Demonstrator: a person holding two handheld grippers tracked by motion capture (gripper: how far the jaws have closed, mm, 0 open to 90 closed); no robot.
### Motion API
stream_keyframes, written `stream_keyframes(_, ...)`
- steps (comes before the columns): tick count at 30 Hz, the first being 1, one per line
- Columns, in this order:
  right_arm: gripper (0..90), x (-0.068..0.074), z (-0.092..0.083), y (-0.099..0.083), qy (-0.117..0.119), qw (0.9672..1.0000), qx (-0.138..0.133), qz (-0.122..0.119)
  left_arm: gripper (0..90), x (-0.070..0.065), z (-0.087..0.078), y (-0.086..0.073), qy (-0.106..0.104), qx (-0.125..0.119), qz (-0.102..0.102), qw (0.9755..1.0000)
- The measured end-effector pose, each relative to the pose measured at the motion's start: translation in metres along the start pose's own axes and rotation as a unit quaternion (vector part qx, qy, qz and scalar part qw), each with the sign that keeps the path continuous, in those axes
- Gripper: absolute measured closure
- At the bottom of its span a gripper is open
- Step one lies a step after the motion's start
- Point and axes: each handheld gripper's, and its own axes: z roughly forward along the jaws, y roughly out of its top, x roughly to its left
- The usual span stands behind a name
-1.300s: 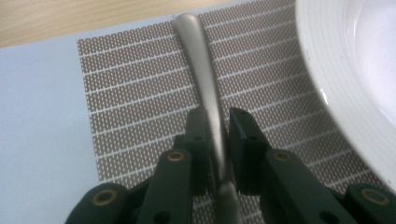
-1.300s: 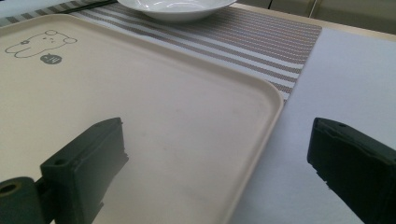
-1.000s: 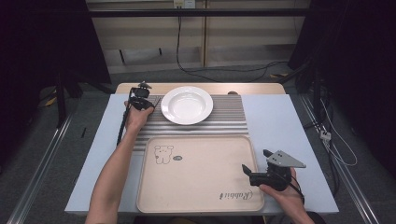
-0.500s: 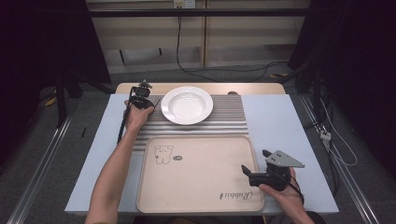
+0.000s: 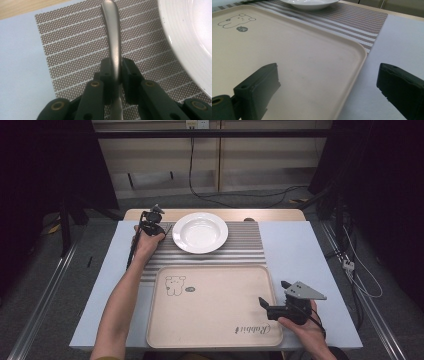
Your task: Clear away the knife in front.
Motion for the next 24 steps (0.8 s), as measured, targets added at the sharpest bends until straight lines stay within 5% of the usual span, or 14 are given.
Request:
stream_keyframes(10,4.6,-0.001,0.001,0.000,-0.003,1.0000,0.000,0.001,80.0,0.003,0.000,0.000,-0.009,-0.001,-0.009,0.9999)
stream_keyframes(24,4.5,-0.001,0.001,0.000,-0.002,1.0000,0.001,0.000,80.0,0.004,-0.010,-0.002,-0.004,0.008,0.006,0.9999)
